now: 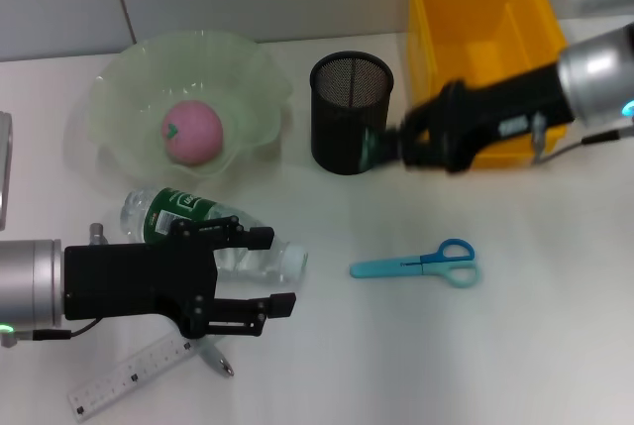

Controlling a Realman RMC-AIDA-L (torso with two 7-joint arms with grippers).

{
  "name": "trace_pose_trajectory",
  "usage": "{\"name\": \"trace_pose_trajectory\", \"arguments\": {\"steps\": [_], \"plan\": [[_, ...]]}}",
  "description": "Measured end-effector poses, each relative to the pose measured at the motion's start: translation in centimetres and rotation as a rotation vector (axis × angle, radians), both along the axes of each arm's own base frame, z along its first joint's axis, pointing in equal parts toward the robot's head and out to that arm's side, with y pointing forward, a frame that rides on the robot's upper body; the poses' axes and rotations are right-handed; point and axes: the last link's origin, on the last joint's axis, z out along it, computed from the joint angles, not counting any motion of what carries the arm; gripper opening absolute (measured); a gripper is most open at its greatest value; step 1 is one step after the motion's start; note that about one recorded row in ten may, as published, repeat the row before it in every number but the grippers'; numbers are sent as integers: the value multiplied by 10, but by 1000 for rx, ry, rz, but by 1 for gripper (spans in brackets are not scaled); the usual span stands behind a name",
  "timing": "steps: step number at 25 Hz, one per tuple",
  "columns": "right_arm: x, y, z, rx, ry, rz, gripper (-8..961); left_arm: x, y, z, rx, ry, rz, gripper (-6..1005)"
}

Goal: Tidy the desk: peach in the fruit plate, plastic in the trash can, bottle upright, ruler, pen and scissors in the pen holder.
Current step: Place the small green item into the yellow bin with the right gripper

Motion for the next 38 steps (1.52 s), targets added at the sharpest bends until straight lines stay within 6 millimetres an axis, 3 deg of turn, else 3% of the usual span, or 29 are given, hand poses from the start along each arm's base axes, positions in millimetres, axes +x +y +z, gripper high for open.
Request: {"name": "trace_pose_trajectory", "arguments": {"steps": [6, 8, 12, 21, 33, 38], "plan": [[16, 4, 38, 240, 306, -43, 163, 3, 1, -4, 9, -5, -3, 816], [30, 8, 49, 353, 401, -104, 164, 4, 2, -5, 10, -6, -5, 816], [45, 13, 54, 464, 443, -172, 167, 5, 3, -7, 9, -8, -3, 816], [83, 29, 47, 698, 370, -326, 174, 8, 4, -10, 19, -21, 8, 816], [94, 34, 46, 791, 375, -354, 182, 9, 5, -11, 27, -39, 24, 816], [93, 34, 46, 789, 374, -351, 399, 9, 6, -10, 31, -42, 26, 816]]}}
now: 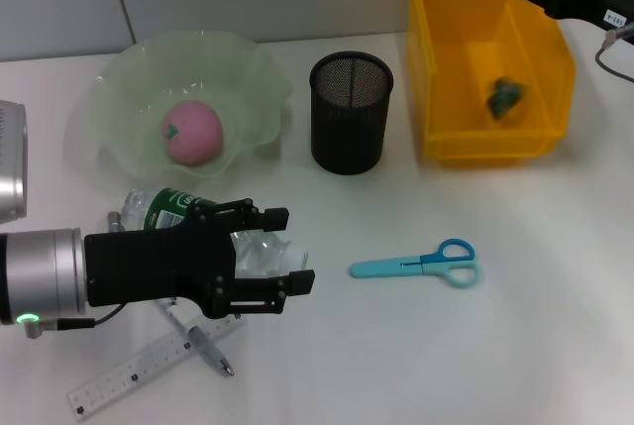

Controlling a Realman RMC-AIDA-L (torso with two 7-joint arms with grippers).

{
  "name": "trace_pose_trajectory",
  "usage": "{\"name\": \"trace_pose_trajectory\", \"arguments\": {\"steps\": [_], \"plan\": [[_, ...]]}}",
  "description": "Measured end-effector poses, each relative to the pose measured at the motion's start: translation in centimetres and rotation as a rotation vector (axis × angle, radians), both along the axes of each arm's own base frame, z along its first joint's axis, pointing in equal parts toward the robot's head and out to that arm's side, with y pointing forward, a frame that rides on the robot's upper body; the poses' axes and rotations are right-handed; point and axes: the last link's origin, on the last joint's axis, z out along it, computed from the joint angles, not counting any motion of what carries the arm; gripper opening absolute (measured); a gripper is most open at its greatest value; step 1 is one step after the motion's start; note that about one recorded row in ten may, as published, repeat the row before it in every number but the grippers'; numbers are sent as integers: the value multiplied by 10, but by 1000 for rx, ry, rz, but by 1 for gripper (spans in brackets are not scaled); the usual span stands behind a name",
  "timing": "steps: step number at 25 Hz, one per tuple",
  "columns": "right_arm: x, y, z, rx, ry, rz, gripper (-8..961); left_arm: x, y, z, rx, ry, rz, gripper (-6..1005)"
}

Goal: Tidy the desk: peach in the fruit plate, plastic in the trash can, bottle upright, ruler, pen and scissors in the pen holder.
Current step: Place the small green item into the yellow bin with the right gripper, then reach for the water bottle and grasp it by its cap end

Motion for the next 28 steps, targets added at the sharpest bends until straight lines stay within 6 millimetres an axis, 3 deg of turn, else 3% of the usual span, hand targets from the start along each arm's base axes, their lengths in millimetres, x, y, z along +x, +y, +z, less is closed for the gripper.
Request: {"name": "trace_pose_trajectory", "arguments": {"steps": [8, 19, 28], "plan": [[-1, 1, 1, 3, 1, 2, 685, -1, 0, 0, 2, 2, 3, 816], [-2, -1, 8, 45, 97, 8, 684, -2, 1, -1, 4, 5, 11, 815], [-16, -25, 10, -164, 224, 132, 685, -1, 1, -2, 4, -5, 15, 815]]}}
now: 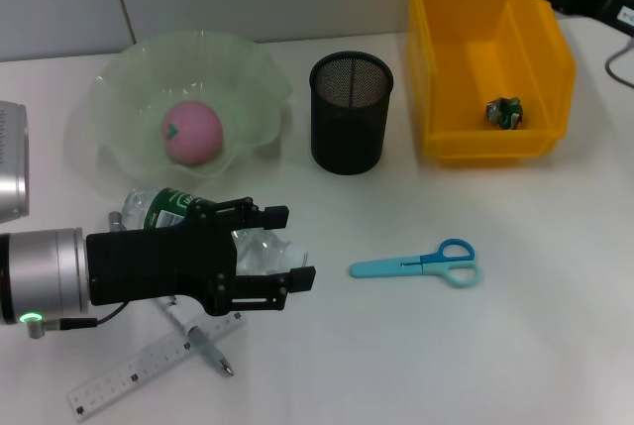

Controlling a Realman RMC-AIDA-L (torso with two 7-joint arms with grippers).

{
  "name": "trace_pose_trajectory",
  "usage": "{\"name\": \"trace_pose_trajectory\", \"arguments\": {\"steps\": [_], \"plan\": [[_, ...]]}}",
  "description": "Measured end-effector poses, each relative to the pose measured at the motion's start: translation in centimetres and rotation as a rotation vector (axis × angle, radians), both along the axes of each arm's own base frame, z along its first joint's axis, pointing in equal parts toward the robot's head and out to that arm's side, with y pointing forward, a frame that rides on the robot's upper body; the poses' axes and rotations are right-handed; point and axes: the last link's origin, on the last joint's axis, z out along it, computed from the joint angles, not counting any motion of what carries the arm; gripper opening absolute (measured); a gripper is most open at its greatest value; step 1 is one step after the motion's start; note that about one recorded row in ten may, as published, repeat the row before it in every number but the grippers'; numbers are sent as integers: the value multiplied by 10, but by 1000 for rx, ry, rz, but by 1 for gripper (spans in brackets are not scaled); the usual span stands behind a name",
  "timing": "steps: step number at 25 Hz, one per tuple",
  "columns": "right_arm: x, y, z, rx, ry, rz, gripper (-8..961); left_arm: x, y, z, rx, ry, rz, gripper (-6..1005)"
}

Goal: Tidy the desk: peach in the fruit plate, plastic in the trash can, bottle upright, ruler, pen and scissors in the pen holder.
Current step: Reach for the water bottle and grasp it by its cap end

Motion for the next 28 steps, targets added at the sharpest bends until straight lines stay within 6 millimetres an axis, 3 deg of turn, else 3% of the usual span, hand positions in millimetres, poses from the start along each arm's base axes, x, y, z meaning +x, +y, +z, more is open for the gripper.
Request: {"name": "trace_pose_trajectory", "arguments": {"steps": [5, 7, 10, 14, 21, 28], "plan": [[-5, -22, -1, -167, 10, 88, 687, 1, 0, 0, 0, -2, -1, 815], [-5, -30, -3, -252, -28, 115, 689, 1, 0, 0, 0, -3, -2, 815], [-3, -40, -8, -365, -96, 148, 768, 3, 2, 0, 1, -3, -7, 815], [0, -53, -18, -500, -196, 176, 767, 5, 3, -1, -2, 2, -15, 816], [7, -62, -34, -669, -344, 172, 766, 7, 9, 4, 6, 14, -30, 816], [8, -62, -39, -716, -394, 166, 765, 13, 18, 8, 16, 74, -91, 816]]}}
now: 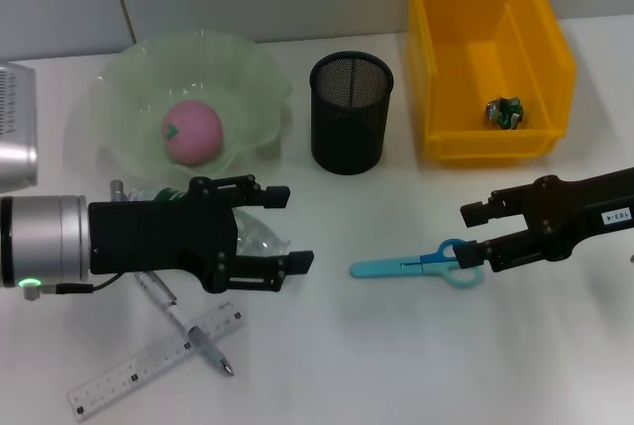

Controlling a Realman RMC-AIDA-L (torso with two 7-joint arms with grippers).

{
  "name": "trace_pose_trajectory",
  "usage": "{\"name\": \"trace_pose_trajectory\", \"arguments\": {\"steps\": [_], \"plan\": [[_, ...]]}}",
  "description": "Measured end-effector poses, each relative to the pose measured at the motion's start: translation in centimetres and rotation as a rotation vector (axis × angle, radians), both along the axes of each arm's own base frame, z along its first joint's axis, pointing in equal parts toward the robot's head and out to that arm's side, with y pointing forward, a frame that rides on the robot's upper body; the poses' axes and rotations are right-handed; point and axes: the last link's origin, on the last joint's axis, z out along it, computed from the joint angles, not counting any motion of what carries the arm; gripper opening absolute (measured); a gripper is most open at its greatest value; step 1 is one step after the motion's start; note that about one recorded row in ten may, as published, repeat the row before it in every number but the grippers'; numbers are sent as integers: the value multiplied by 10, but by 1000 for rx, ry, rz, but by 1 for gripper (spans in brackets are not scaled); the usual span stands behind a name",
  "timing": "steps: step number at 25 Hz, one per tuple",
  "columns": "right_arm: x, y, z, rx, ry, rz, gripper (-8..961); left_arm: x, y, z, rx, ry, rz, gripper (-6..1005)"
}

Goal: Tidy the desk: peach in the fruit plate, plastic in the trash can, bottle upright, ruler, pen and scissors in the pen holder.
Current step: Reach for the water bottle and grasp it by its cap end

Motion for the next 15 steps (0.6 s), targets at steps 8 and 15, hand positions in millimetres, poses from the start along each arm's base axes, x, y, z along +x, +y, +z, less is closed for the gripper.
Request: {"name": "trace_pose_trajectory", "arguments": {"steps": [8, 15], "plan": [[-2, 5, 2, 1, -20, 7, 764, 20, 16, 0, -43, 141, -75, 815], [-4, 9, 3, -22, -58, -16, 763, 45, 26, 2, -31, 296, -205, 815]]}}
